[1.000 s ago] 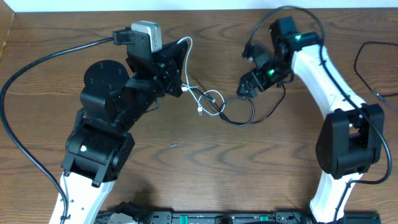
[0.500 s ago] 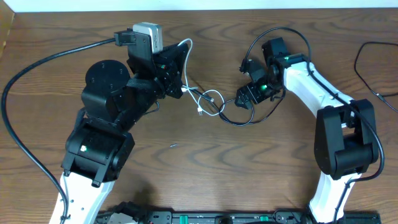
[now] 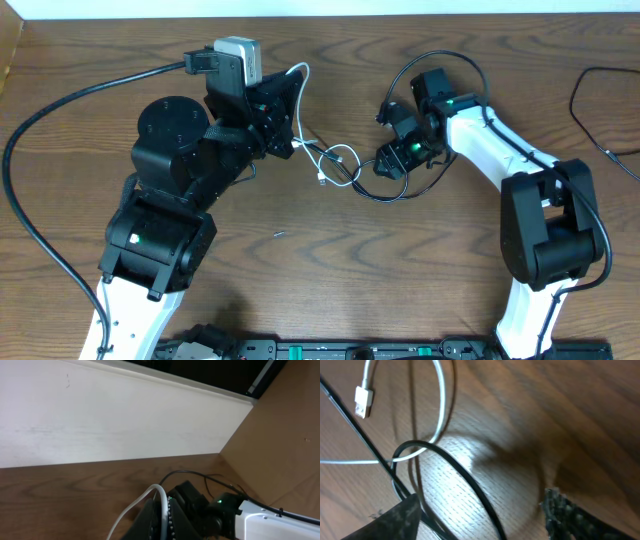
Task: Untangle cables
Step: 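Bring the right gripper to the bundle and grasp the black cable, then pull the black cable far right with the right gripper, separating the cables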
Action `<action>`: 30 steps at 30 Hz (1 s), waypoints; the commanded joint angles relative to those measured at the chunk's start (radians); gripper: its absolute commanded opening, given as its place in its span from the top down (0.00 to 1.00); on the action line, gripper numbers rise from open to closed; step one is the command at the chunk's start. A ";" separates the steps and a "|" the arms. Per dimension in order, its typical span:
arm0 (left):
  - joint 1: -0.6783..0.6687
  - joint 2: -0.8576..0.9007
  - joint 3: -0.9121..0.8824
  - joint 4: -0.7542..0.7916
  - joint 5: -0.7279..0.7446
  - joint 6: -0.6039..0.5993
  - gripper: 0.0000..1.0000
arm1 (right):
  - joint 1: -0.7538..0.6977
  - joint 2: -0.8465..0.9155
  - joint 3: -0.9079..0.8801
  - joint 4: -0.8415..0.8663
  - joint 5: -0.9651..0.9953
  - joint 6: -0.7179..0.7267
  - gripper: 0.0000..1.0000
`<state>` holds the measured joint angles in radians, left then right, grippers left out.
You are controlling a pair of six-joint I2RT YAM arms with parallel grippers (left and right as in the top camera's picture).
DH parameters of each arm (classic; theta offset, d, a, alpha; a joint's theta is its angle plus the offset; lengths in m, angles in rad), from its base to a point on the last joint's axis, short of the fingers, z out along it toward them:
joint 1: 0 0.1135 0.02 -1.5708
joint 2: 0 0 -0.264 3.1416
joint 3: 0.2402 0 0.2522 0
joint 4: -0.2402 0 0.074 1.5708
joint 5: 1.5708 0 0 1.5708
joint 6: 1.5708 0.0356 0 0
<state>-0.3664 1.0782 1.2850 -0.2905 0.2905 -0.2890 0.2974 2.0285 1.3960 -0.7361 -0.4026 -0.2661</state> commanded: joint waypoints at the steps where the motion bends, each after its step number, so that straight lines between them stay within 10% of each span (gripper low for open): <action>1: 0.006 -0.001 -0.002 -0.005 0.016 -0.005 0.93 | 0.012 -0.014 -0.027 0.000 0.001 0.005 0.33; 5: 0.006 -0.001 -0.002 -0.011 0.016 -0.005 0.92 | 0.012 -0.014 -0.069 0.018 0.000 0.037 0.39; 9: 0.006 -0.001 -0.002 -0.022 0.015 -0.005 0.93 | 0.009 -0.016 -0.074 0.006 0.001 0.070 0.99; 20: 0.034 0.033 -0.003 -0.154 -0.190 0.016 0.93 | -0.119 -0.217 0.378 -0.380 -0.101 0.209 0.99; 30: 0.248 0.119 -0.004 -0.248 -0.258 0.026 0.92 | -0.249 -0.486 0.632 -0.516 0.252 0.413 0.99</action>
<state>-0.1818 1.1790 1.2846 -0.5343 0.0700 -0.2817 0.0841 1.5719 2.0209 -1.2316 -0.2943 0.0608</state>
